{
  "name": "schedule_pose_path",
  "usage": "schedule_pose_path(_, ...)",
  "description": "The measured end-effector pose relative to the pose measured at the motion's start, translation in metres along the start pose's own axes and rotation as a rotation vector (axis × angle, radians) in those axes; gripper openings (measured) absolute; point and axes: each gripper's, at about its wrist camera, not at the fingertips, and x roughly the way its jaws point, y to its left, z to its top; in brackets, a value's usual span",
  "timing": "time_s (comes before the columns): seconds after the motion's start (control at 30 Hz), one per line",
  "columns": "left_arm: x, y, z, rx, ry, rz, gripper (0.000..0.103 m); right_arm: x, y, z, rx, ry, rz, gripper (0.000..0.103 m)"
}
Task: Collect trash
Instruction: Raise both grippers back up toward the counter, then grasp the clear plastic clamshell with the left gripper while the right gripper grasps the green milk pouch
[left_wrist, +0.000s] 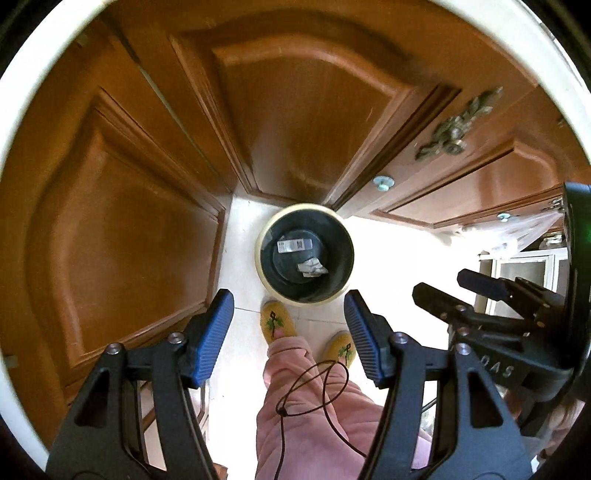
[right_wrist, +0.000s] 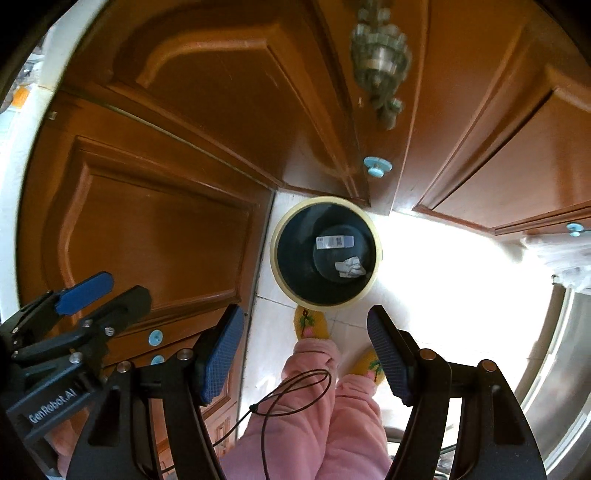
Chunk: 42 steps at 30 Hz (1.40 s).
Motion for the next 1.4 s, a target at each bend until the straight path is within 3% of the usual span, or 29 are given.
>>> schedule_pose_path(0.17, -0.055, 0.005, 0.000, 0.009, -0.053, 0.006, 0.059, -0.047, 0.008, -0.005, -0.004, -0.038, -0.007, 0.070)
schedule_pose_path(0.23, -0.078, 0.006, 0.001, 0.020, -0.036, 0.009, 0.059, -0.067, 0.012, -0.007, -0.012, -0.056, -0.002, 0.070)
schedule_pose_path(0.43, -0.138, 0.004, 0.014, 0.063, -0.113, -0.005, 0.059, -0.132, 0.039, -0.012, -0.056, -0.134, 0.015, 0.070)
schedule_pose_path(0.67, -0.207, 0.004, 0.051, 0.122, -0.203, -0.042, 0.059, -0.206, 0.071, -0.002, -0.100, -0.252, 0.015, 0.070)
schedule_pose_path(0.83, -0.248, 0.002, 0.098, 0.130, -0.270, -0.106, 0.059, -0.255, 0.094, 0.023, -0.132, -0.335, -0.026, 0.070)
schedule_pose_path(1.1, -0.279, -0.010, 0.165, 0.172, -0.359, -0.144, 0.064, -0.323, 0.106, 0.074, -0.099, -0.474, -0.068, 0.074)
schedule_pose_path(1.4, -0.270, -0.007, 0.238, 0.124, -0.363, -0.141, 0.065, -0.348, 0.088, 0.146, -0.073, -0.540, -0.159, 0.074)
